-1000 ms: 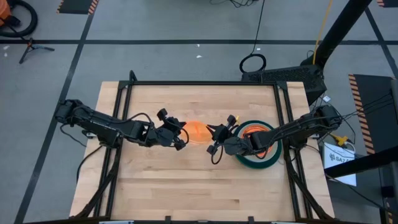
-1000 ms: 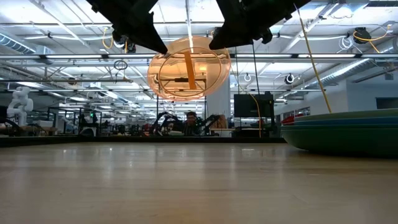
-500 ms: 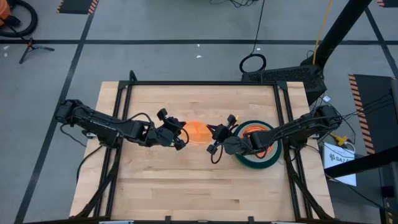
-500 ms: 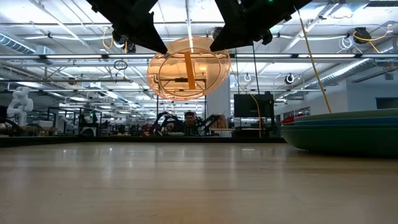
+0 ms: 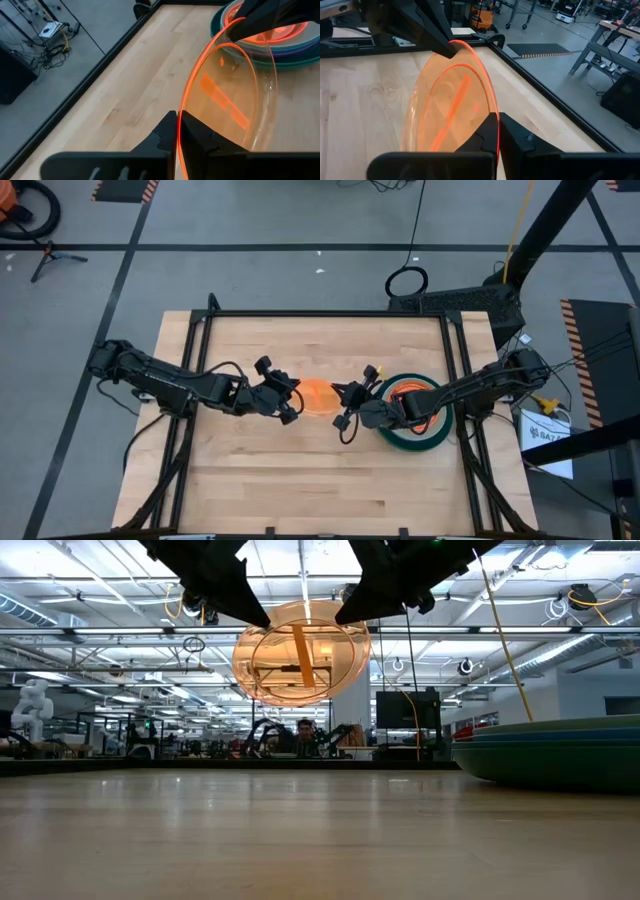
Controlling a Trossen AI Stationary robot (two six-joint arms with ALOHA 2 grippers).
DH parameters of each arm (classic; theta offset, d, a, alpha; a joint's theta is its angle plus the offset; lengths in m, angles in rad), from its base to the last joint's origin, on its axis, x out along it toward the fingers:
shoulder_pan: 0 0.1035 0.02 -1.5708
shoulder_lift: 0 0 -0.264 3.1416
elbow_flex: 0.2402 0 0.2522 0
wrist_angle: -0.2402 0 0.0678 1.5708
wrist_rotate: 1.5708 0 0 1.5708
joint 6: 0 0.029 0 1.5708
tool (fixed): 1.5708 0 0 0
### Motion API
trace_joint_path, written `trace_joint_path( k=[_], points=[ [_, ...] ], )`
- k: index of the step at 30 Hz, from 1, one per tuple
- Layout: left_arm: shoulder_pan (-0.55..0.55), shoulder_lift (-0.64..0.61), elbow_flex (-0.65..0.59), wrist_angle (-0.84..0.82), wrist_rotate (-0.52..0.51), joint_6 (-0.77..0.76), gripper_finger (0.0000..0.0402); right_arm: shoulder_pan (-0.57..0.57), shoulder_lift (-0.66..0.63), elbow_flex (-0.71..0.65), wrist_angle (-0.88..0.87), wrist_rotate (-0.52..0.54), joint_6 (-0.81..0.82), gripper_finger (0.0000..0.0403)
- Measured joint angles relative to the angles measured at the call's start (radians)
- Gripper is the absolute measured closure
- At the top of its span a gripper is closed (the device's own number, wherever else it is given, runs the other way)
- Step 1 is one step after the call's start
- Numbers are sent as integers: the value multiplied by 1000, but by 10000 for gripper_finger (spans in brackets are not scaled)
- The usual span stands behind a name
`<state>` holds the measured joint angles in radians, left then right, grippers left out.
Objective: Stack plastic plates
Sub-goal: Stack the orange plate on top of the orange plate
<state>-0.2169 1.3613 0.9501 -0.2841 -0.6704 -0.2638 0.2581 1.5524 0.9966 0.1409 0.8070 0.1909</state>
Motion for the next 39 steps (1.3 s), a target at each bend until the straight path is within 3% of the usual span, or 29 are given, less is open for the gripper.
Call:
trace_joint_path(
  k=[39],
  points=[
    [5,0,0,-32,92,-3,368,1,0,0,-50,-2,6,403]
  ],
)
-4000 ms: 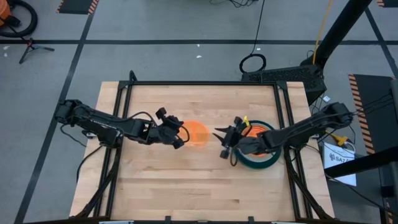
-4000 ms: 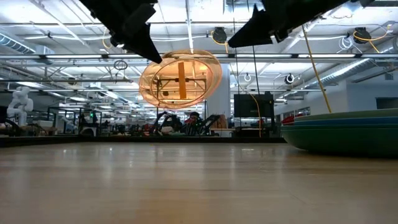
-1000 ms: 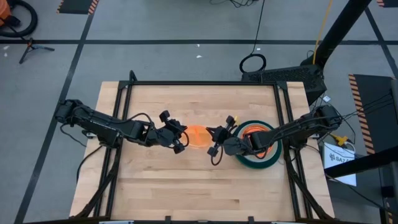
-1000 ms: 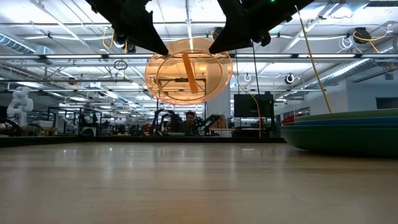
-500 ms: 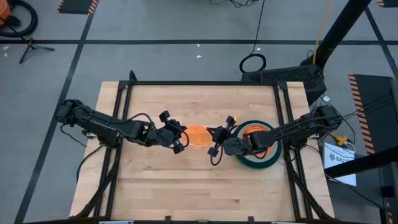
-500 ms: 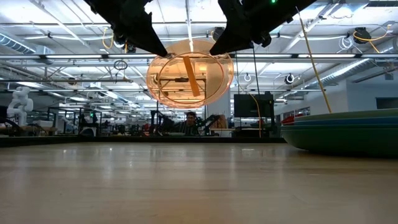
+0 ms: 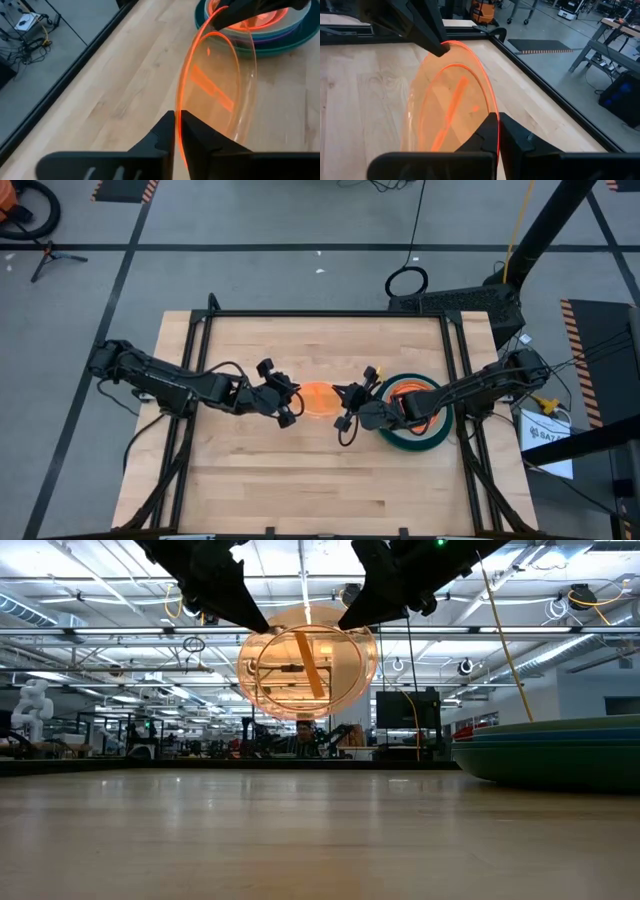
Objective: Stack plastic plates
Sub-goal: Stack the orange plate on top of the orange plate
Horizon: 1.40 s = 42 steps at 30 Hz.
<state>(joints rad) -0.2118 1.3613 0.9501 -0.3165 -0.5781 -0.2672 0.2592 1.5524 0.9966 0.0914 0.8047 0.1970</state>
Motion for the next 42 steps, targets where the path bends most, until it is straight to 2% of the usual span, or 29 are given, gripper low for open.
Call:
trace_joint_path(
  k=[9,14,18,24,33,38,42],
  points=[
    [11,0,0,3,-13,-5,290,0,0,0,-4,-25,0,403],
    [7,-26,0,-57,-21,2,280,-1,-36,1,-91,-78,21,403],
    [9,-60,0,-142,-29,-24,279,-12,-110,1,-237,-131,73,403],
    [3,-103,0,-254,-56,-86,279,-74,-269,1,-578,-251,201,403],
    [1,-106,0,-286,-61,-105,279,-183,-480,1,-1016,-621,345,403],
    [1,-106,0,-286,-61,-105,279,-202,-584,1,-1209,-672,423,403],
    [1,-106,0,-285,-61,-105,279,-202,-662,1,-1276,-676,477,403]
  ],
)
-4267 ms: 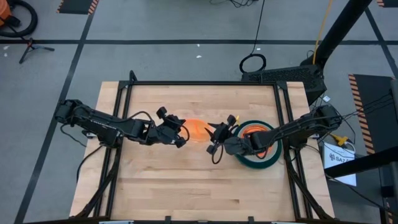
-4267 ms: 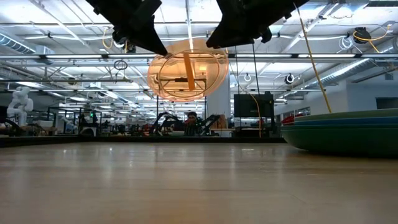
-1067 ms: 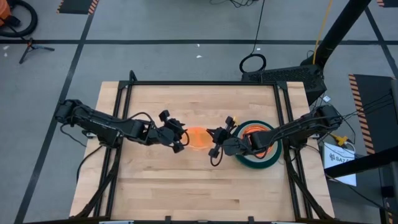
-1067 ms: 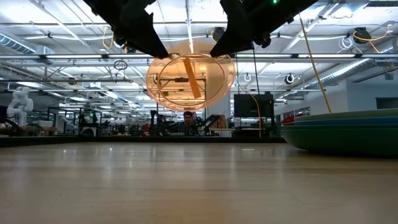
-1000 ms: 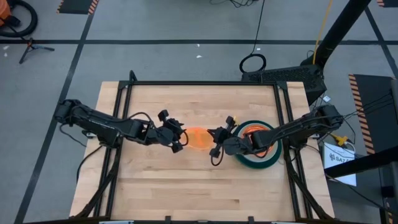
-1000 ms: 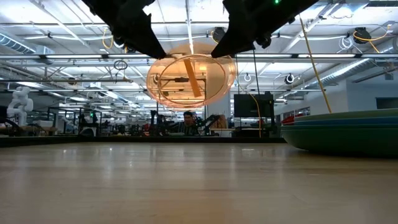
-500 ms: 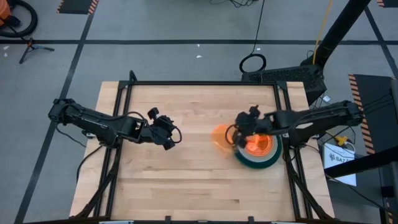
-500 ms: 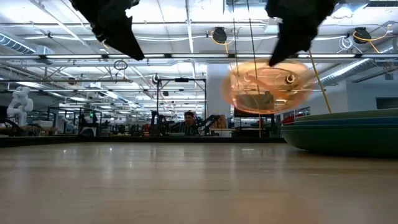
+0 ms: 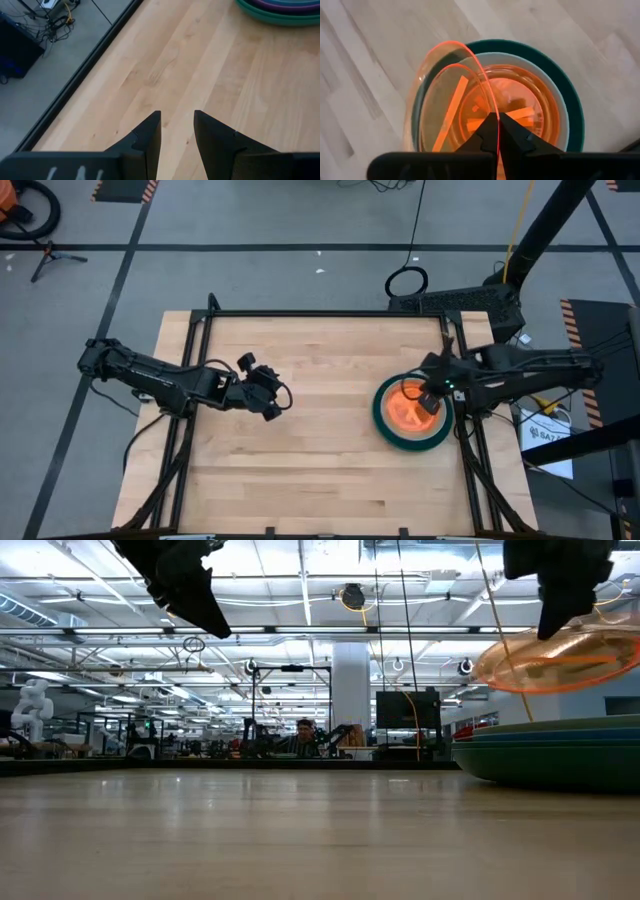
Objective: Stack plastic plates
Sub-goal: Stack the orange plate on top of the orange plate, then adjust the stacked plates
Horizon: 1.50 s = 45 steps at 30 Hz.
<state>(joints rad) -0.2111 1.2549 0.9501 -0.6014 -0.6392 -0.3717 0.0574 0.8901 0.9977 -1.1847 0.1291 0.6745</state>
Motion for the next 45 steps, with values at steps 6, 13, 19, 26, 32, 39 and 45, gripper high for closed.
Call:
trace_joint_path(
  k=[6,13,19,26,32,39,45],
  points=[
    [0,0,0,3,0,0,279,0,-72,0,-15,67,25,399],
    [0,0,0,3,0,0,279,0,-72,0,-56,85,65,354],
    [0,0,0,3,0,0,279,0,-71,-1,-111,112,111,314],
    [0,0,0,2,0,1,279,0,-71,-1,-108,139,110,290],
    [0,0,0,-3,0,-2,279,21,-84,-58,73,215,39,287],
    [0,0,0,-46,9,-17,279,29,-80,-255,365,240,10,287],
    [0,0,0,-46,7,-20,279,81,-67,-374,759,104,-47,288]
  ],
)
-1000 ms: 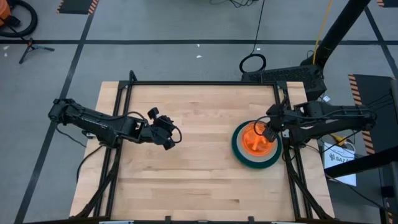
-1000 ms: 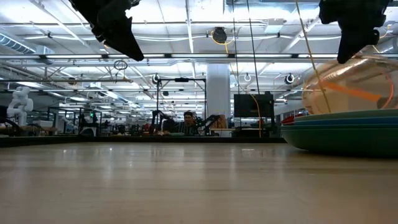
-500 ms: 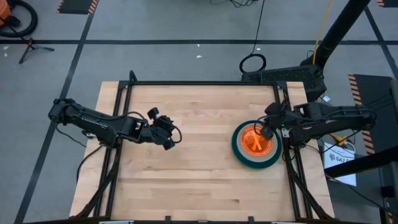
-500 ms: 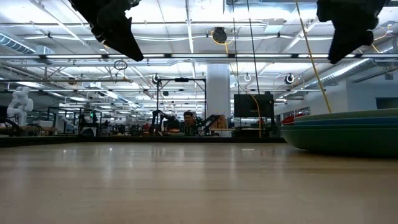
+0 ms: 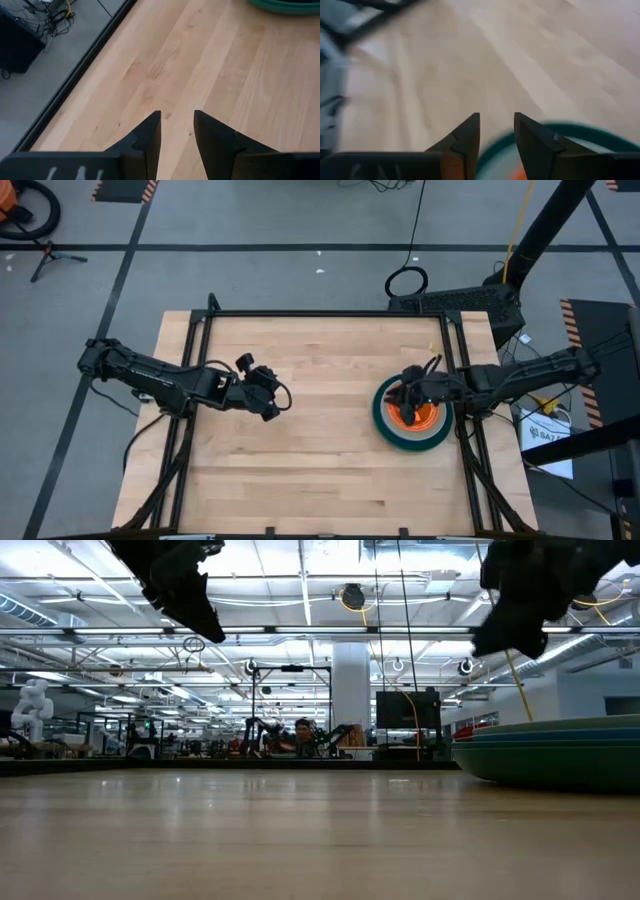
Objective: Stack plastic plates
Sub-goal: Adjust the stacked plates
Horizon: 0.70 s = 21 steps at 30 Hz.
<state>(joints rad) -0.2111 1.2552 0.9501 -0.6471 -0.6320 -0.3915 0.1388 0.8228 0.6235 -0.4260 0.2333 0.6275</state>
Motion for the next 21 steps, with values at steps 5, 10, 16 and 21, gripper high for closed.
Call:
trace_joint_path(
  k=[5,10,16,21],
  points=[
    [0,0,0,1,-2,0,279,87,62,18,51,-119,24,307],
    [0,0,0,12,-6,2,279,209,201,73,-34,-276,214,330],
    [0,2,0,15,-6,3,279,339,428,250,-372,-410,392,353],
    [0,2,0,15,-6,15,279,415,571,298,-525,-599,433,370]
  ],
)
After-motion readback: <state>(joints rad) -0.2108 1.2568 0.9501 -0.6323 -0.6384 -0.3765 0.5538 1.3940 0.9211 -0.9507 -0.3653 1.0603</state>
